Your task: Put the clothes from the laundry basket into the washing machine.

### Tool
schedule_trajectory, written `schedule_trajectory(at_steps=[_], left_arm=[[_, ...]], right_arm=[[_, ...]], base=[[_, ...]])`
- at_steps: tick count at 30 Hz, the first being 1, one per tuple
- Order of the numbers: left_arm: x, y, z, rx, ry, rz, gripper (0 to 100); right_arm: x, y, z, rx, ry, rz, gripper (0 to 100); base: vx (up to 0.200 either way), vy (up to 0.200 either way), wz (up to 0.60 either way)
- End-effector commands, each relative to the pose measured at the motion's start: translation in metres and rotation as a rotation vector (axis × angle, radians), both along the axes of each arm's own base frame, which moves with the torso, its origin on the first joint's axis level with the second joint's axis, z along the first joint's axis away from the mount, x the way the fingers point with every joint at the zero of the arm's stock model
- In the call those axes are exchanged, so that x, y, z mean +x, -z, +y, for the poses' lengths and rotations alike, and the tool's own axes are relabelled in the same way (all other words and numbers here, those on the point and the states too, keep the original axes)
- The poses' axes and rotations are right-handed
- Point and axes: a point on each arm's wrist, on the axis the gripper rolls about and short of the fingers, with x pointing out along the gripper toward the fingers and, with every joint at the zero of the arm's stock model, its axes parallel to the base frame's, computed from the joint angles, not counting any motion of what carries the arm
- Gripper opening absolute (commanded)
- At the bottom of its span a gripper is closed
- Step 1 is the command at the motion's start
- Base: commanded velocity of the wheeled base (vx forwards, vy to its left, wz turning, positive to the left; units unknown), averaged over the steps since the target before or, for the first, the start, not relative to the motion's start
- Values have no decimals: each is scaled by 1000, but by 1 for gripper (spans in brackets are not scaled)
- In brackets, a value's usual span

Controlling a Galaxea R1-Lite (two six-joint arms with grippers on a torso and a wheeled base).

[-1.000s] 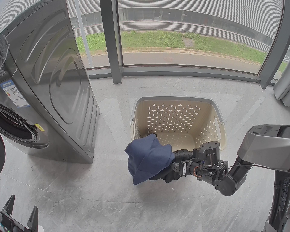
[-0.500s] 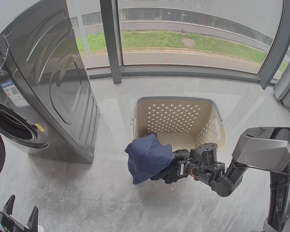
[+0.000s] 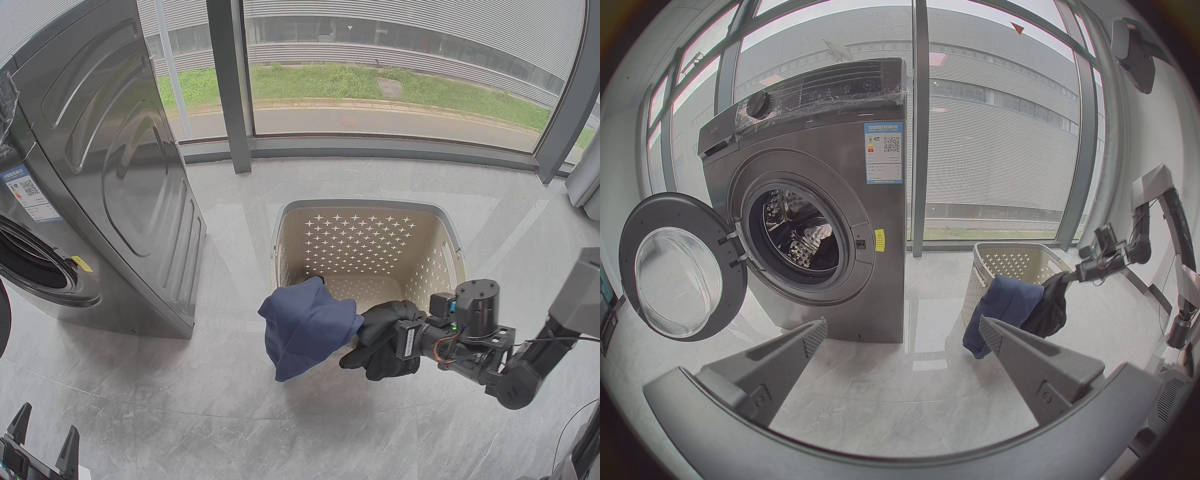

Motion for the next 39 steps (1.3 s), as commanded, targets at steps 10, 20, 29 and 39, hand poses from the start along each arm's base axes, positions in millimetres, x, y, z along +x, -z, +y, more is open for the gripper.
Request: schedule_trajectory(at_steps=[10,20,29,39], left_arm=[[0,5,0,1,0,2,100],[0,5,0,4,-2,2,100],[0,5,0,-16,5,2,100],[0,5,0,-30,5,1,100]], right_arm=[[-101,-138,-59,229,-21,-370,0],[-122,-142,-69,244,-72,-418,0],[-124,-136,-69,155,-137,-443,0],[-122,-136,-68,162,-138,-438,0]], base=[[0,0,0],[0,0,0],[-89,0,0],[-200,0,0]])
